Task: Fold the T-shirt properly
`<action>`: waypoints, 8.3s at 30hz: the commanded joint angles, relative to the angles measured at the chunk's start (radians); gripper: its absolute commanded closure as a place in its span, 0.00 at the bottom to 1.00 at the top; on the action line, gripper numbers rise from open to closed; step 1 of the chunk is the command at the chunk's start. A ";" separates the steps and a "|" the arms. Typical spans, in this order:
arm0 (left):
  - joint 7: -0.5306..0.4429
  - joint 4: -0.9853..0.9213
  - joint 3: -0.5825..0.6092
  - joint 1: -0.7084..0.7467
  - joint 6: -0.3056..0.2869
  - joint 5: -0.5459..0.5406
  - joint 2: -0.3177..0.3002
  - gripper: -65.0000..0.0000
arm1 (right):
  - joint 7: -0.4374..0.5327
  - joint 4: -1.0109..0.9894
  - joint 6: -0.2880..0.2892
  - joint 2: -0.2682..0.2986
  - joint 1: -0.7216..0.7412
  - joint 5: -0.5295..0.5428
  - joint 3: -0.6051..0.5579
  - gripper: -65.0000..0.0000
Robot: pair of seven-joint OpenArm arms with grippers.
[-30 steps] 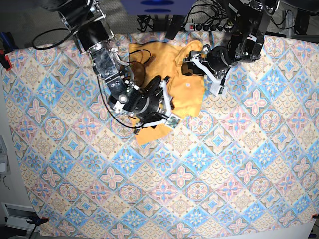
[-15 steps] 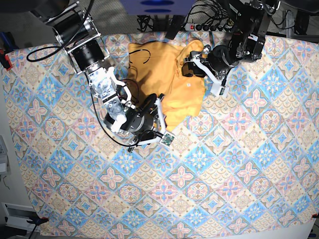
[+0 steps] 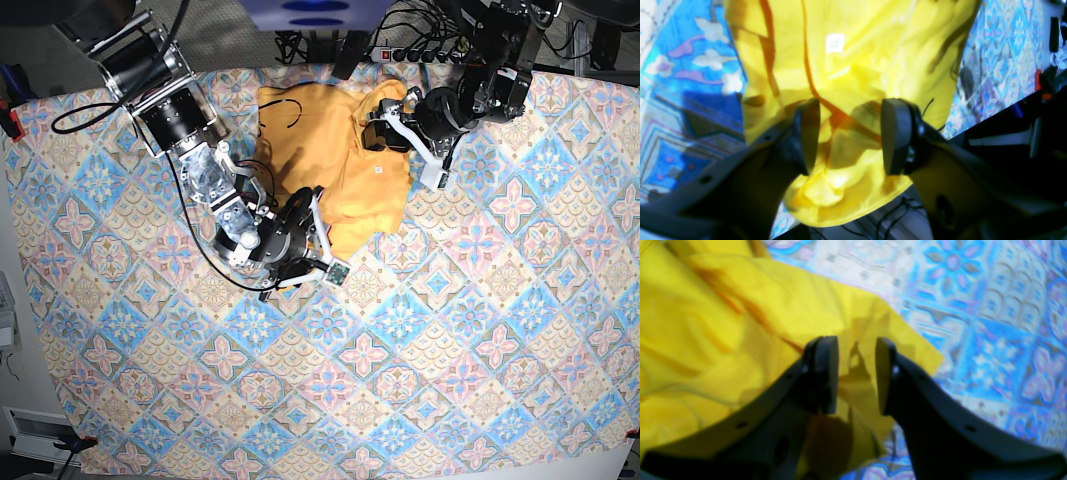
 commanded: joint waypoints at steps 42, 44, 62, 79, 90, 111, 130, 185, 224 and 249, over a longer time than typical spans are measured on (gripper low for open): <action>-0.016 -0.024 -0.002 -0.004 -0.004 0.049 -0.002 0.55 | 0.025 -0.116 -0.001 -0.072 0.053 0.012 0.008 1.00; -0.016 -0.024 -0.004 -0.004 -0.004 0.049 -0.005 0.55 | 0.024 -0.113 -0.001 -0.058 0.055 0.012 0.054 1.00; -0.010 0.019 -0.146 -0.008 -0.004 0.049 -0.005 0.55 | 0.034 -0.126 -0.002 -0.006 0.062 0.012 0.232 0.99; -0.016 0.052 -0.149 -0.004 -0.004 0.041 0.001 0.55 | 0.080 -0.119 -0.002 -0.156 0.044 0.012 0.238 0.92; -0.010 0.156 -0.140 0.048 -0.010 0.041 0.000 0.55 | 0.042 0.113 -0.024 -0.041 -0.030 0.012 0.245 0.73; -0.014 0.156 0.075 0.016 -0.004 0.050 0.001 0.55 | -0.012 0.193 -0.037 0.046 -0.168 0.013 0.341 0.74; -0.011 0.084 0.220 -0.088 0.043 0.179 0.044 0.72 | 0.094 -0.007 -0.037 0.076 -0.063 0.012 0.343 0.93; -0.093 -0.126 0.033 -0.179 0.218 0.398 0.103 0.73 | 0.088 0.141 -0.037 0.076 -0.162 0.016 0.343 0.92; -0.094 -0.017 0.197 0.008 0.215 0.457 0.107 0.83 | 0.323 -0.338 -0.037 0.076 0.019 0.012 0.392 0.93; -0.237 -0.541 0.274 -0.441 0.214 0.463 0.184 0.83 | 0.206 0.145 -0.037 0.183 -0.355 0.012 0.398 0.93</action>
